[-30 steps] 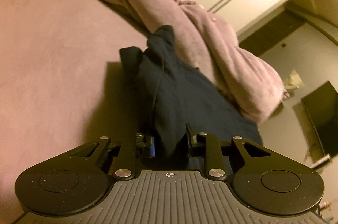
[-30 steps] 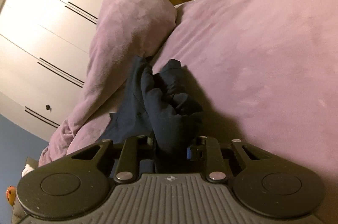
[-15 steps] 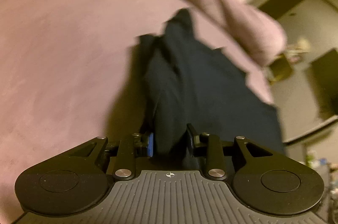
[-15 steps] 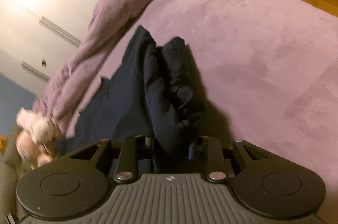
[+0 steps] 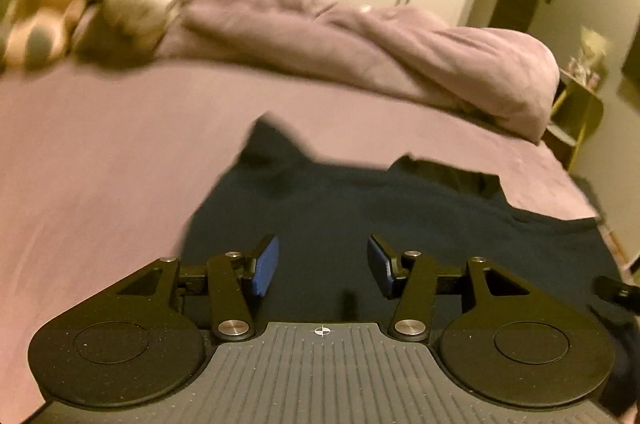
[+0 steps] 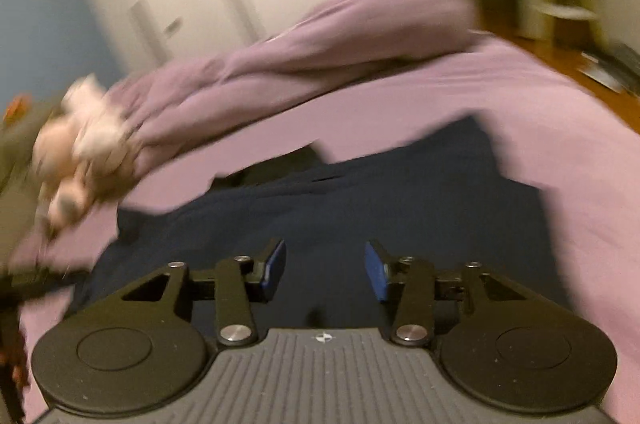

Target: Fold large clothes

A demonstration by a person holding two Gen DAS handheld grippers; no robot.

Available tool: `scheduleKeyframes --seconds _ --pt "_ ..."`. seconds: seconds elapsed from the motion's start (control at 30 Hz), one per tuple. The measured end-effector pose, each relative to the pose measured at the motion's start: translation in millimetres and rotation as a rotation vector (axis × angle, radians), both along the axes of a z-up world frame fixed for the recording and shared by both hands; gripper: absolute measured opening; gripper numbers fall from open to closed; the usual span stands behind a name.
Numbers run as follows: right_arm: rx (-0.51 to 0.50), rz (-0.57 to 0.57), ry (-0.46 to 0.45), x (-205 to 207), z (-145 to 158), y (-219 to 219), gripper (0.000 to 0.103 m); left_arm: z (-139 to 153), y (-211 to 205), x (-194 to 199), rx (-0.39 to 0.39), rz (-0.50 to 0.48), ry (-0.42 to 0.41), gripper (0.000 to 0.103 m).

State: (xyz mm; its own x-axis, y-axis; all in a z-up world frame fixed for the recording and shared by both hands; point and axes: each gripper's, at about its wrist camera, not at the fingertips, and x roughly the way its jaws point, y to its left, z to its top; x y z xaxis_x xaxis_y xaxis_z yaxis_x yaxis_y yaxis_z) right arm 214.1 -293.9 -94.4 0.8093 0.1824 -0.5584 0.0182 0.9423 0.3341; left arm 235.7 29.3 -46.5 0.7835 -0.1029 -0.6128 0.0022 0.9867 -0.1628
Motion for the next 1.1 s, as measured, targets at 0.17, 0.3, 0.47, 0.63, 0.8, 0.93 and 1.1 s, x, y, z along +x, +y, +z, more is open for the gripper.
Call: scheduleKeyframes --seconds 0.17,0.3,0.47,0.63,0.8,0.93,1.1 --pt "-0.222 -0.032 0.063 78.1 -40.7 9.4 0.027 -49.8 -38.3 70.6 0.185 0.006 0.044 0.056" --pt "-0.271 -0.116 0.044 105.7 -50.7 -32.6 0.012 -68.2 -27.9 99.9 0.154 0.030 0.041 0.059" --pt "-0.246 -0.307 0.065 116.9 -68.5 -94.9 0.014 -84.4 -16.1 127.2 0.094 0.053 0.055 0.062" --pt "-0.206 -0.347 0.052 111.9 -67.9 -100.6 0.016 -87.7 -15.2 130.8 0.091 0.059 0.058 0.062" --pt "-0.257 -0.357 0.011 79.1 -39.1 -83.5 0.023 -69.1 -15.2 106.1 0.179 0.038 0.091 0.062" --pt "-0.234 -0.285 -0.060 10.8 -20.4 -55.0 0.023 -54.1 -5.9 55.0 0.167 0.021 0.066 0.063" --pt "-0.328 -0.426 -0.010 -56.6 -49.5 -51.4 0.033 -62.3 8.7 -1.5 0.192 0.048 -0.023 0.065"
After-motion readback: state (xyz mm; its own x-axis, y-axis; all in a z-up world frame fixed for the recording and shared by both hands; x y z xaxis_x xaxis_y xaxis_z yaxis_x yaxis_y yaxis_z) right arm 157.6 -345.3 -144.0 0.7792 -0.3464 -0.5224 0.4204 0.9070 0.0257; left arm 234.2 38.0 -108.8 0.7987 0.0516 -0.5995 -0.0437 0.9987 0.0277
